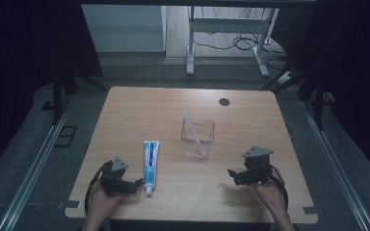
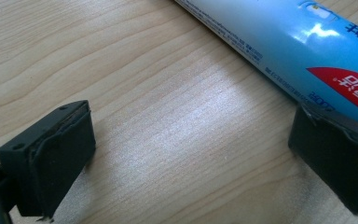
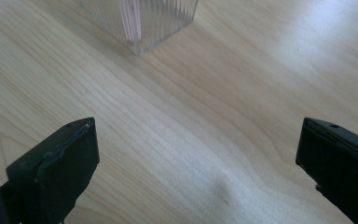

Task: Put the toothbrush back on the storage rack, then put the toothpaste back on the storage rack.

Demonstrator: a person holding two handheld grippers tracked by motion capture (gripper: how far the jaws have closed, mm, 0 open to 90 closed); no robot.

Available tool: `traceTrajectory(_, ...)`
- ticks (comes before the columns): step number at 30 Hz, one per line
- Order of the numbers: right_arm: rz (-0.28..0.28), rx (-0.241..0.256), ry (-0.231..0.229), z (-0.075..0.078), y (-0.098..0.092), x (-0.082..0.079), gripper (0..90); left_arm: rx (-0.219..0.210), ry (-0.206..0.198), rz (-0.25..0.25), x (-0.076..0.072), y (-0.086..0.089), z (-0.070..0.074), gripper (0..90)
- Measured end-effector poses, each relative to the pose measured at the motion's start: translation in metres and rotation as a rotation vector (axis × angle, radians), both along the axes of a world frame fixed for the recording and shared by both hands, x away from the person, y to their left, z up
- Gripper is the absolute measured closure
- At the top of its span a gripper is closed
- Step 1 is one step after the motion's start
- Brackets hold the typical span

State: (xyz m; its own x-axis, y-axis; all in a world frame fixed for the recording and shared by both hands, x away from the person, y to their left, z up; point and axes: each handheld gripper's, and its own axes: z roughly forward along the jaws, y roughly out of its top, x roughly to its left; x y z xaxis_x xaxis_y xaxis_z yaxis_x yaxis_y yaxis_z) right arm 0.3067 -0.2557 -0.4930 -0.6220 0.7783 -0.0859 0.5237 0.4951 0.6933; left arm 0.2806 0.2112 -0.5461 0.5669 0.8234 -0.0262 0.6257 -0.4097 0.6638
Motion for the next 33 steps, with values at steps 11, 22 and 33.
traceTrajectory(11, -0.029, 0.012, 0.031, -0.028, -0.010, -0.009, 0.0, 0.000, 0.000, 0.001, 0.000, 0.000, 0.000, 0.5)
traceTrajectory(22, -0.068, 0.061, 0.063, -0.049, -0.024, -0.012, 0.0, 0.005, 0.006, 0.002, 0.000, 0.002, 0.001, 1.3)
traceTrajectory(33, -0.073, 0.072, 0.048, -0.050, -0.025, -0.014, 0.0, -0.028, -0.021, 0.009, -0.003, 0.006, 0.016, 4.1)
